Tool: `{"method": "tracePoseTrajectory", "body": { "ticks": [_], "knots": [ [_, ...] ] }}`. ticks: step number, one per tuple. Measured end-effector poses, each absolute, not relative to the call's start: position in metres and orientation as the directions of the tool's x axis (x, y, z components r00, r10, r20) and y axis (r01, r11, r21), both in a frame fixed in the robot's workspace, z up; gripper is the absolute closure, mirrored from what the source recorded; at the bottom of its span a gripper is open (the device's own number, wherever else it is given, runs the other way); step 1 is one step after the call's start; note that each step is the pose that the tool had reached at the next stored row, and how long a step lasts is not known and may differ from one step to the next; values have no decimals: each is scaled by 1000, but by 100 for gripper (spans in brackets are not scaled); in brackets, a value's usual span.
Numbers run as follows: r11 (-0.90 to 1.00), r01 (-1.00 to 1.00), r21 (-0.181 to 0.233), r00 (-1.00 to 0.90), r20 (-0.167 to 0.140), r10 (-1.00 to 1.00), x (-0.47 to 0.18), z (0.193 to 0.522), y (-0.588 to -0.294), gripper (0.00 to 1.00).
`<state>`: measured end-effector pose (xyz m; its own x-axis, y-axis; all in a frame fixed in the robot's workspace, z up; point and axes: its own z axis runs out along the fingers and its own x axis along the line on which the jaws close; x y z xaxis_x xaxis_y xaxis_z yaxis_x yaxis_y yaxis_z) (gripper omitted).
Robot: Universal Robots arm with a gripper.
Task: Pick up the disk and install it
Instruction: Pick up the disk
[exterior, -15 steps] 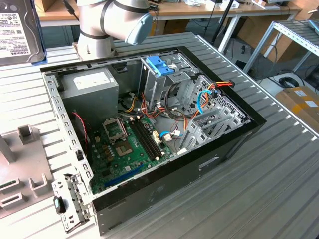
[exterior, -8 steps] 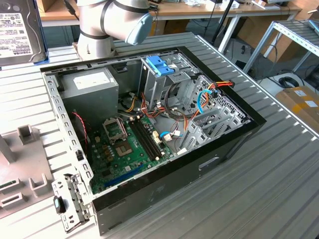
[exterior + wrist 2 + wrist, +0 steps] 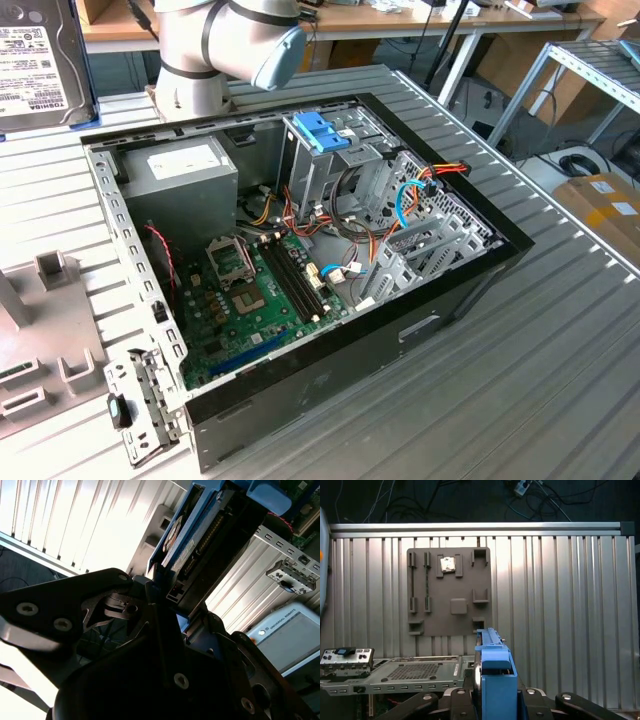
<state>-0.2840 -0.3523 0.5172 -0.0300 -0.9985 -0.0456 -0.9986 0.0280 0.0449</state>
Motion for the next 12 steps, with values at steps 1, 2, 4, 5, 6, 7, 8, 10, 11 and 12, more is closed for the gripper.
{"method": "tracePoseTrajectory", "body": {
  "ticks": [1,2,4,5,6,7,8,10,11,12],
  "knots": [
    [28,-999,45,-30,-46,-999,-283,517,-352,63],
    [28,-999,45,-30,-46,-999,-283,517,-352,63],
    [28,-999,45,-30,-46,-999,-282,517,-352,63],
    [28,-999,45,-30,-46,-999,-282,517,-352,63],
    [28,-999,45,-30,-46,-999,-281,517,-352,63],
    [28,-999,45,-30,-46,-999,-281,517,-352,63],
    [28,-999,45,-30,-46,-999,-281,517,-352,63],
    [28,-999,45,-30,-46,-999,-279,517,-352,63],
    [28,-999,45,-30,-45,-999,-279,517,-352,63],
    [28,-999,45,-30,-45,-999,-279,517,-352,63]
  ]
}}
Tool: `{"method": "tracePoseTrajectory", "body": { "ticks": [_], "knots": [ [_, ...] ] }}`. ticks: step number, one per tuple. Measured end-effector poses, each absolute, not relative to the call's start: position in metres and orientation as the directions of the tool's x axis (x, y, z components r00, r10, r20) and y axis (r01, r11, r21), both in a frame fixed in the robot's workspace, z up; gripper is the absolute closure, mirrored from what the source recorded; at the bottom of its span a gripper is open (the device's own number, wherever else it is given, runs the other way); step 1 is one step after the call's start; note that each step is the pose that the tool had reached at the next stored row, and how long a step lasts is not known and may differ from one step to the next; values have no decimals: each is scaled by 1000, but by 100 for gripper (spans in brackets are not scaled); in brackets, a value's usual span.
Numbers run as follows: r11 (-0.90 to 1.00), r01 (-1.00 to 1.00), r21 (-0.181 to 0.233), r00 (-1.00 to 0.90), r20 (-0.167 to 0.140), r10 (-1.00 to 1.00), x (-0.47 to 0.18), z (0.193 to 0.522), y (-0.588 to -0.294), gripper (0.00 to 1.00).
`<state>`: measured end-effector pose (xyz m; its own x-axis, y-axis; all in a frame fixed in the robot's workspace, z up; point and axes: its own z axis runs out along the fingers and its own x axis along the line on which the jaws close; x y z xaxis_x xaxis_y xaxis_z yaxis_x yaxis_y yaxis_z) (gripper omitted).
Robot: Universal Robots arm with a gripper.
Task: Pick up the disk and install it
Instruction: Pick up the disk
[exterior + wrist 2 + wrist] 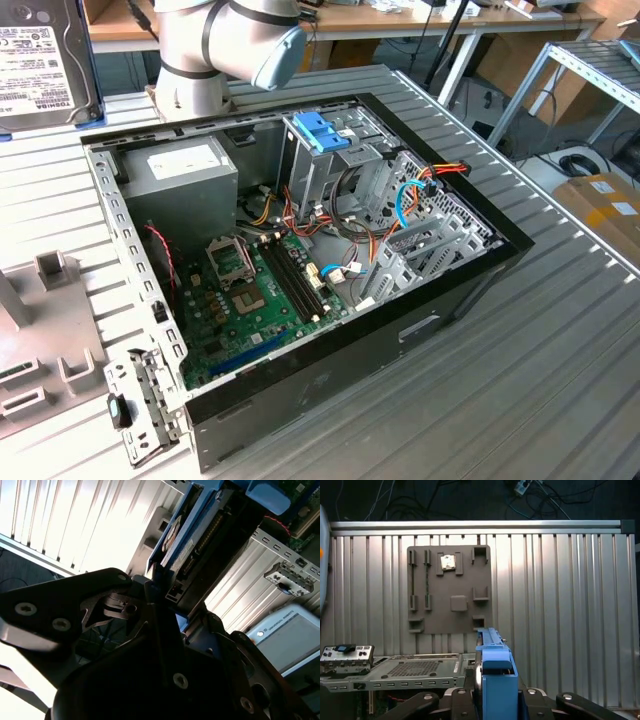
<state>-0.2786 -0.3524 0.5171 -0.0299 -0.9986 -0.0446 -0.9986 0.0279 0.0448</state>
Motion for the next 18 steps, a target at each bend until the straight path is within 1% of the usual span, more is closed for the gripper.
{"method": "tracePoseTrajectory", "body": {
  "ticks": [18],
  "knots": [
    [28,-999,45,-30,-44,-999,-273,517,-352,63]
  ]
}}
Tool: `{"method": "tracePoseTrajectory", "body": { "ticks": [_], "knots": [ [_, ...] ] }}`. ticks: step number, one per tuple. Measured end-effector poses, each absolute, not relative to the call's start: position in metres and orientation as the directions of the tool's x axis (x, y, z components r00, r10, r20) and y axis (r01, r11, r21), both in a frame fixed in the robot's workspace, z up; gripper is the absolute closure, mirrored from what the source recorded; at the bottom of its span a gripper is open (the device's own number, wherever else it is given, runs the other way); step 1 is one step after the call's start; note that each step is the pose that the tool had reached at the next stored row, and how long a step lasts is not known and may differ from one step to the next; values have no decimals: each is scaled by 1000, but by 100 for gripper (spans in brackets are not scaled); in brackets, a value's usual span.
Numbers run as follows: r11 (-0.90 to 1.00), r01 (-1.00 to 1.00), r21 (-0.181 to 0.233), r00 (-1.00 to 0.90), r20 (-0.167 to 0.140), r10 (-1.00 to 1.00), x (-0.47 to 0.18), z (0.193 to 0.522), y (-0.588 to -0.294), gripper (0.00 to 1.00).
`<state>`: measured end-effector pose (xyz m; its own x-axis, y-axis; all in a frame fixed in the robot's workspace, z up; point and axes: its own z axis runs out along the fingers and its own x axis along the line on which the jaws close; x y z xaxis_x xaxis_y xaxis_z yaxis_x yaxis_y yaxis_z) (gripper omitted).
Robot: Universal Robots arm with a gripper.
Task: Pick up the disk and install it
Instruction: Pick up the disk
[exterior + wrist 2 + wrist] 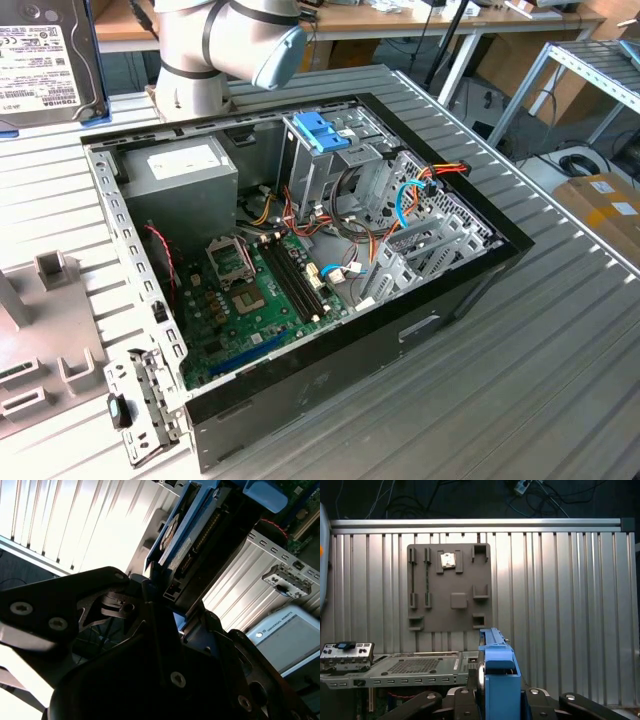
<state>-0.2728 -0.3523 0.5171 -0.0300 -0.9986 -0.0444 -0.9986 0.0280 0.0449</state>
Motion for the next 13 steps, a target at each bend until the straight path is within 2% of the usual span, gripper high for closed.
{"method": "tracePoseTrajectory", "body": {
  "ticks": [13],
  "knots": [
    [28,-999,45,-30,-44,-999,-269,517,-352,63]
  ]
}}
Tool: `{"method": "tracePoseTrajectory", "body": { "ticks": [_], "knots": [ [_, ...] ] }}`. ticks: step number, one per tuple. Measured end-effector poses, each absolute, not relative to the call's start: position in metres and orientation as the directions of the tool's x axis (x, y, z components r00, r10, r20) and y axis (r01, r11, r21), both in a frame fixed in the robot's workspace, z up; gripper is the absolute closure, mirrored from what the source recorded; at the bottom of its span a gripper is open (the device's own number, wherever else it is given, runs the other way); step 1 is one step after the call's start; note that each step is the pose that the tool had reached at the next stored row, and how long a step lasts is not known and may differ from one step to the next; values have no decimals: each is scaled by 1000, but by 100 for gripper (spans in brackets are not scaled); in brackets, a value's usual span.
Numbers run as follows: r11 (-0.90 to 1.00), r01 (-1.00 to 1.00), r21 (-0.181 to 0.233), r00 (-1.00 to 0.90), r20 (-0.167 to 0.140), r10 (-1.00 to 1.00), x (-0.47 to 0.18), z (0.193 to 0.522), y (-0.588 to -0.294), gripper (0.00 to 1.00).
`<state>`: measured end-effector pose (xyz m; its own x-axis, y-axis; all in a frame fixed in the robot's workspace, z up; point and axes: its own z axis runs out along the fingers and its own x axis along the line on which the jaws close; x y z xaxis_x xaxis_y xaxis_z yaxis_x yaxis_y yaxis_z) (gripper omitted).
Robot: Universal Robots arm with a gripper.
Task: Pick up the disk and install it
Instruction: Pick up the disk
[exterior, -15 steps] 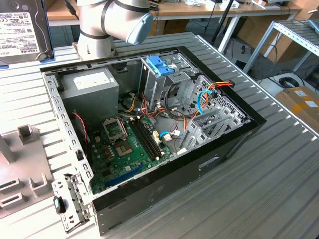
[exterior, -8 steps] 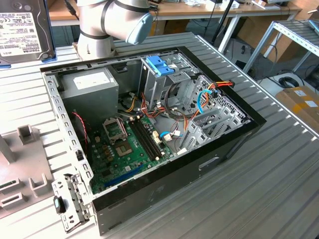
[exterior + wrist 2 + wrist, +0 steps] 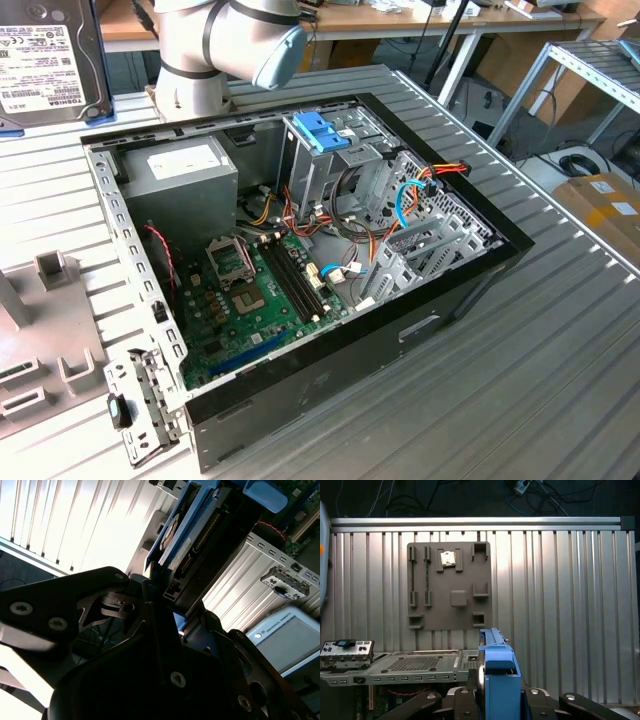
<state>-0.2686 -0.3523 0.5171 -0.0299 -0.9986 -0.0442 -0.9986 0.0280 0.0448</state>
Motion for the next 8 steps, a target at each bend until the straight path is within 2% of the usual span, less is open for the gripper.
{"method": "tracePoseTrajectory", "body": {
  "ticks": [8],
  "knots": [
    [28,-999,45,-30,-44,-999,-264,517,-352,63]
  ]
}}
